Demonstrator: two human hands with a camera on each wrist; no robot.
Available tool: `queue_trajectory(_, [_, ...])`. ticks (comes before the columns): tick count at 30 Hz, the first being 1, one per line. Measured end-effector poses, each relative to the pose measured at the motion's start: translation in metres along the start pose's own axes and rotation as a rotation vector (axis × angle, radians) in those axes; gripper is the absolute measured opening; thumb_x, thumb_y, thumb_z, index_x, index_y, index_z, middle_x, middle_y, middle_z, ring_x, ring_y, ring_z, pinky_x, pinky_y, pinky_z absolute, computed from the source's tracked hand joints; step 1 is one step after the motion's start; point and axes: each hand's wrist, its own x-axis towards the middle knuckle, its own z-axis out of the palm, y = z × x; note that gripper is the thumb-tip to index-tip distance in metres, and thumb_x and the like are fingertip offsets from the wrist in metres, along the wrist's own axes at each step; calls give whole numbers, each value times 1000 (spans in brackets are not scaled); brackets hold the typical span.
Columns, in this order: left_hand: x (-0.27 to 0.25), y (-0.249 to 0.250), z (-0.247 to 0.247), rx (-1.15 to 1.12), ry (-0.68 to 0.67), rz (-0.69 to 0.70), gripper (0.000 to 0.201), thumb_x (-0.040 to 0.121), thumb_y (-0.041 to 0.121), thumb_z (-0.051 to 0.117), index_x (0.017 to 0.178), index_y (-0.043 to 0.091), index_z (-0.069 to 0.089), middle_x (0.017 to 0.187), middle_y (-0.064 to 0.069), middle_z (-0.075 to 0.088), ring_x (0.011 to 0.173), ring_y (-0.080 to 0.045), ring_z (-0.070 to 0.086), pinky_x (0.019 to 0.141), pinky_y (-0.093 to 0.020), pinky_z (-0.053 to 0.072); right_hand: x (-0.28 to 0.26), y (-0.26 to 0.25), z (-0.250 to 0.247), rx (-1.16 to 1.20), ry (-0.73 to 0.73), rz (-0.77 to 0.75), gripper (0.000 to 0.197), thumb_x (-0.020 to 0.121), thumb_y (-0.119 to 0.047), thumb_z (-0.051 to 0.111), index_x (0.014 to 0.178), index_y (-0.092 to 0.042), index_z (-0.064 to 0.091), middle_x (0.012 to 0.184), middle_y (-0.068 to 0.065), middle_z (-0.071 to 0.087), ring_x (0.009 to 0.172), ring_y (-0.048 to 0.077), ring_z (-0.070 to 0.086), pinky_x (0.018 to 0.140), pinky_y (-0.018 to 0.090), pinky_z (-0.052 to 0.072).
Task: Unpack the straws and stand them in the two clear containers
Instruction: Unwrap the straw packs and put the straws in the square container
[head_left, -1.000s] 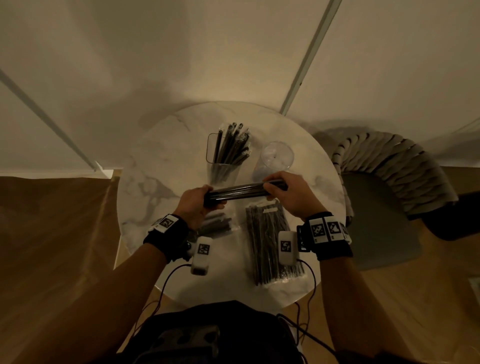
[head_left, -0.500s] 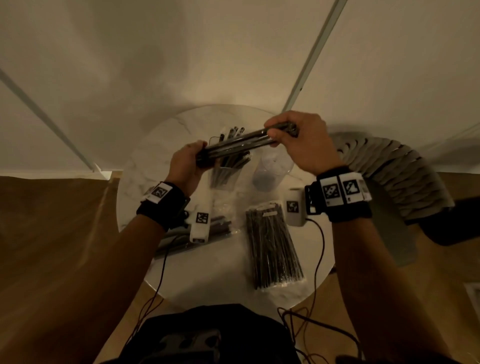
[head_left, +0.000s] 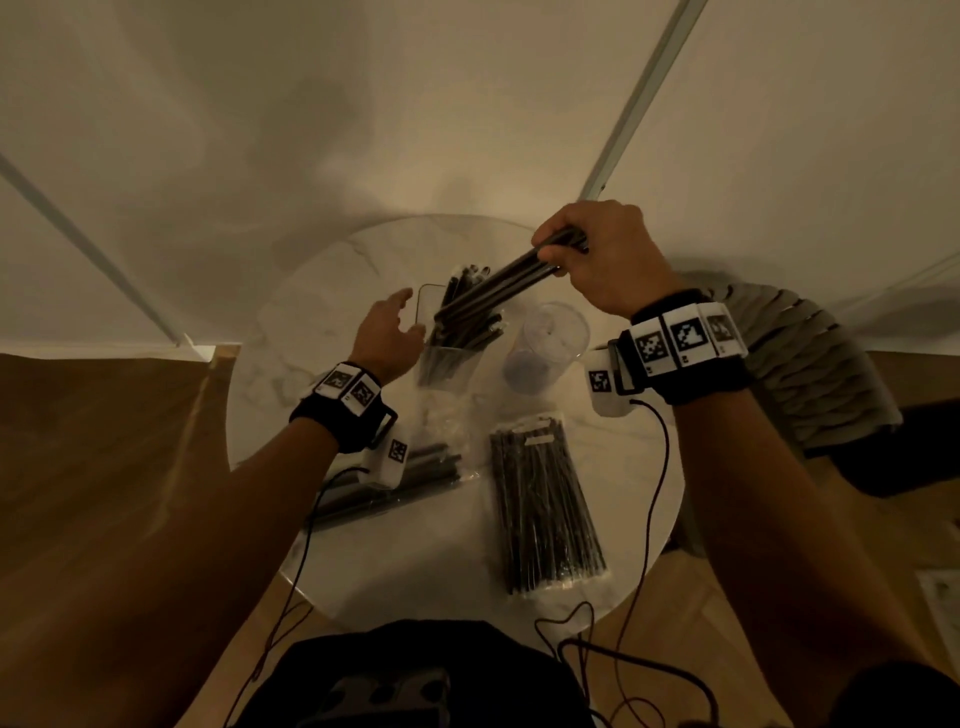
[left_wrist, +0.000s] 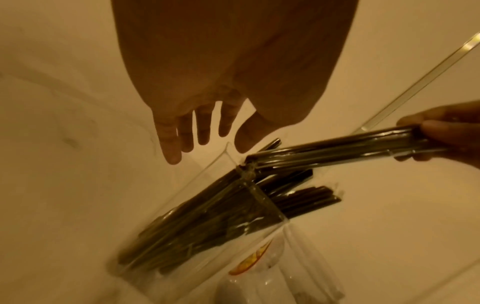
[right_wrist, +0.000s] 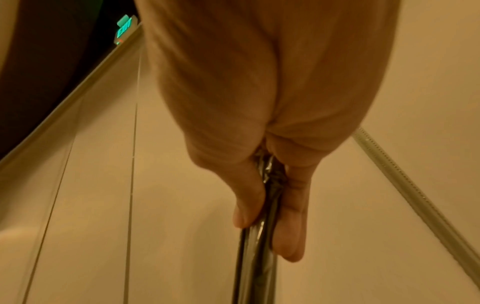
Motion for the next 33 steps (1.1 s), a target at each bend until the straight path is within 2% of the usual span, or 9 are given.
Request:
queue_trajectory(4, [-1, -6, 9, -5, -67, 5, 59, 96, 16, 51, 151, 26, 31, 145, -11, 47, 123, -28, 55, 105, -39, 43, 9, 0, 25, -91, -78, -18, 13, 87, -6, 71, 99, -7, 74, 100, 9, 70, 84, 15, 62, 85, 30, 54])
queue_trajectory(11, [-6, -2, 11, -89, -50, -33, 60, 96, 13, 45, 151, 31, 31, 139, -7, 55, 125, -26, 53, 97, -33, 43, 14, 9, 93, -272, -280, -60, 14, 91, -2, 60, 103, -5, 66, 112, 15, 57, 101, 28, 55, 85, 36, 49])
queue_trajectory(15, [-7, -4, 12, -95, -41, -40, 57, 98, 19, 46, 151, 32, 30, 140, -7, 55, 121, -26, 56, 99, -37, 46, -2, 14, 131, -656, -240, -178, 25, 90, -18, 59, 115, -12, 60, 125, 11, 52, 114, 31, 43, 98, 42, 44])
queue_trajectory(18, [-7, -6, 12, -114, -45, -33, 55, 98, 23, 46, 150, 34, 30, 139, -7, 55, 116, -27, 59, 96, -41, 50, -12, 16, 137, -794, -128, -267, 26, 95, -29, 47, 109, -14, 62, 122, 13, 51, 109, 34, 43, 91, 46, 41])
queue_trajectory(21, [-5, -9, 12, -126, -52, -38, 55, 99, 22, 46, 150, 34, 30, 139, -7, 55, 112, -27, 61, 94, -42, 51, -13, 15, 134, -726, 9, -288, 29, 99, -36, 42, 111, -17, 60, 124, 10, 48, 109, 32, 42, 91, 47, 41])
queue_trajectory(23, [-5, -10, 14, -126, -56, -33, 55, 99, 22, 45, 150, 36, 29, 139, -6, 55, 111, -26, 62, 92, -39, 52, -11, 14, 133, -608, 70, -239, 30, 100, -35, 42, 123, -22, 55, 140, 7, 42, 123, 32, 39, 101, 47, 38])
queue_trajectory(27, [-3, -12, 14, -115, -53, -18, 55, 100, 22, 44, 150, 38, 29, 139, -3, 56, 114, -25, 60, 85, -29, 44, -6, 17, 142, -501, -60, -196, 56, 102, -23, 34, 156, -18, 20, 166, 5, 8, 153, 31, 7, 121, 53, 20])
queue_trajectory(30, [-3, -11, 13, -124, -55, -27, 55, 99, 22, 45, 150, 37, 30, 139, -3, 56, 118, -25, 58, 88, -28, 42, -8, 22, 150, -480, -155, -187, 62, 97, -21, 24, 157, -9, 15, 166, 8, 9, 154, 27, 3, 123, 51, 16])
queue_trajectory(33, [-5, -10, 13, -136, -51, -37, 55, 99, 21, 45, 150, 36, 30, 140, -3, 55, 119, -25, 57, 90, -29, 43, -9, 25, 156, -453, -141, -166, 57, 102, -20, 30, 156, -6, 18, 165, 10, 15, 153, 27, 9, 124, 49, 13])
